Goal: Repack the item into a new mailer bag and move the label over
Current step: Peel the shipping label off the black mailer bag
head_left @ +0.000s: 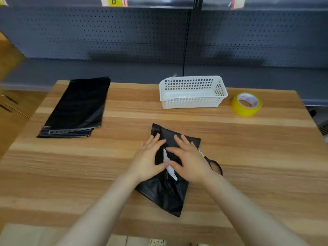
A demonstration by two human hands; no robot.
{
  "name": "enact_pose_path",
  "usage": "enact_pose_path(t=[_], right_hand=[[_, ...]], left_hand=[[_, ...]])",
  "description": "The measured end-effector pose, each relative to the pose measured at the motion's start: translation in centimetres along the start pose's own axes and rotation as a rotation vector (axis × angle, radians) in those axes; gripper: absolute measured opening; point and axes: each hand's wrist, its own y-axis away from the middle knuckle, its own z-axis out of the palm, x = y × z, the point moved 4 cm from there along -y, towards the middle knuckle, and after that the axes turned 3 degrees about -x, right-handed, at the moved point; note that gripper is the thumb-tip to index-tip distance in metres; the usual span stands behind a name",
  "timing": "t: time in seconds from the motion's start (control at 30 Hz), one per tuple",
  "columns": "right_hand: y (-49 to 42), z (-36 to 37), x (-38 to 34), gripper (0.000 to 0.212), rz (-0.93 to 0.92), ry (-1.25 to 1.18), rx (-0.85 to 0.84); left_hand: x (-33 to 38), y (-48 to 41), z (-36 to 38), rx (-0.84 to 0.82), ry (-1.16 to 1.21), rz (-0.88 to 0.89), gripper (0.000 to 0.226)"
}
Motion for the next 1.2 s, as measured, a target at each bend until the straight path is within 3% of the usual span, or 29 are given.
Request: enact_pose_path(t=[0.43, 0.63, 0.87, 1.07, 1.2], right_hand=[[0.2, 3.5, 0.7, 0.053, 0.048, 0.082, -0.094], [0.4, 3.8, 1.4, 0.072, 0.081, 0.18, -0.119], [1.1, 4.5, 1.9, 0.087, 0.083, 0.312, -0.146], [1.1, 4.3, 1.9, 0.089, 0.065, 0.288, -0.144], [1.8, 3.4, 1.8, 0.081, 0.096, 0.045, -0.024]], left_hand=[[-1.9, 0.8, 3.0, -0.12, -0.105, -0.051, 0.092], [-4.2, 1.9, 4.1, -0.222, -0.226, -0.097, 0.117], [-4.8, 2.1, 4.7, -0.195, -0.252, -0.112, 0.116], [-4.9, 2.1, 4.5, -0.197, -0.228, -0.101, 0.116], [-4.5, 2.4, 4.2, -0.148, -0.129, -0.109, 0.113]])
